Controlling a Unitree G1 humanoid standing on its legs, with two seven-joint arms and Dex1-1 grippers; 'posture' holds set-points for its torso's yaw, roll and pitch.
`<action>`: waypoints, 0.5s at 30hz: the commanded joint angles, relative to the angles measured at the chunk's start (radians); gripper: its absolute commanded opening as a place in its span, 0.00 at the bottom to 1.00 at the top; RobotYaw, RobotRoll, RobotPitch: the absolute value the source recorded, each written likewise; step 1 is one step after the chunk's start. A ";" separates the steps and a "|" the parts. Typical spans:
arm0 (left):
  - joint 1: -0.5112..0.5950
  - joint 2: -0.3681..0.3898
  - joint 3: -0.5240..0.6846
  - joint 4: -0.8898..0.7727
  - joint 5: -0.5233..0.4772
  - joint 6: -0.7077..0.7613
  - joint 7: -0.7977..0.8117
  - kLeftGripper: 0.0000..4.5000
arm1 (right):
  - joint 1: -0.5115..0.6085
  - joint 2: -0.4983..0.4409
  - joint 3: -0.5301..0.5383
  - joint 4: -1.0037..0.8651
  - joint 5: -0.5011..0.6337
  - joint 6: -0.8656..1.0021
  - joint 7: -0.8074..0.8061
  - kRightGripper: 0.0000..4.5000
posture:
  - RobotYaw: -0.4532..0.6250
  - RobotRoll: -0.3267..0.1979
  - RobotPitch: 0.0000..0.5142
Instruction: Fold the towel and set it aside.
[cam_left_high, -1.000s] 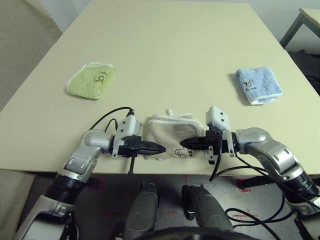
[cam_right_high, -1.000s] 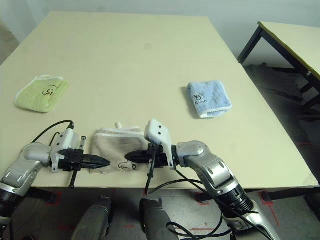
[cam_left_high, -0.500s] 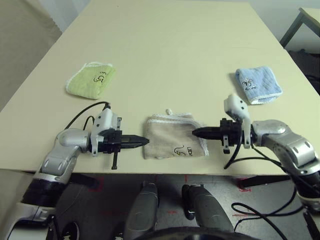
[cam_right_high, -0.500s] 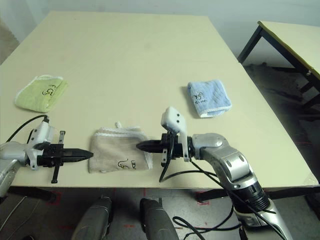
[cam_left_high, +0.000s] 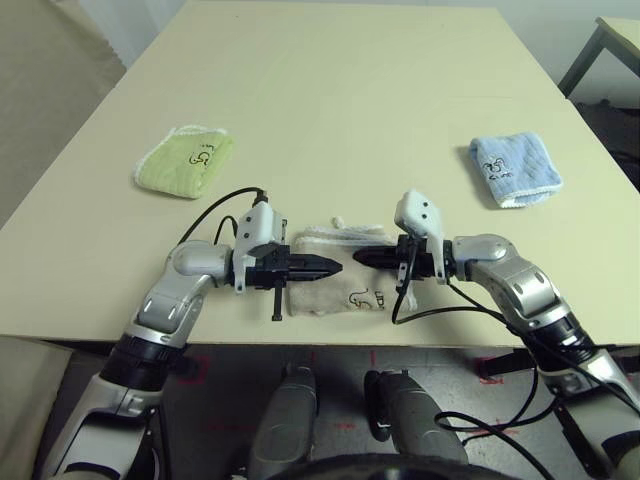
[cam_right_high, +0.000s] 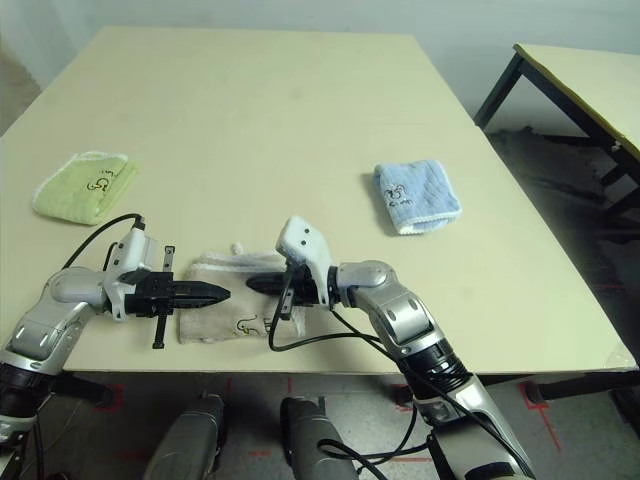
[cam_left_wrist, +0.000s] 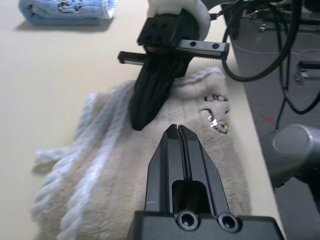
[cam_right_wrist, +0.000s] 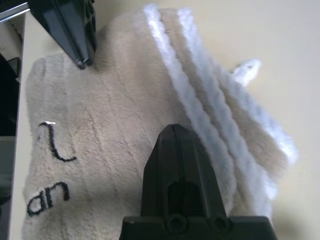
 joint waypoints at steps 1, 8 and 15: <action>-0.004 0.003 0.023 0.074 0.028 -0.034 0.020 0.01 | -0.006 -0.015 -0.079 0.014 0.026 0.018 -0.008 0.00 | 0.45 0.62 0.27; 0.041 0.097 0.109 0.114 0.002 -0.063 -0.017 0.01 | 0.028 -0.117 -0.210 -0.071 0.124 0.104 0.050 0.00 | 0.45 0.62 0.27; 0.016 0.140 0.185 0.115 -0.049 -0.029 -0.029 0.01 | -0.044 -0.114 -0.260 -0.103 0.180 0.175 0.023 0.00 | 0.46 0.62 0.26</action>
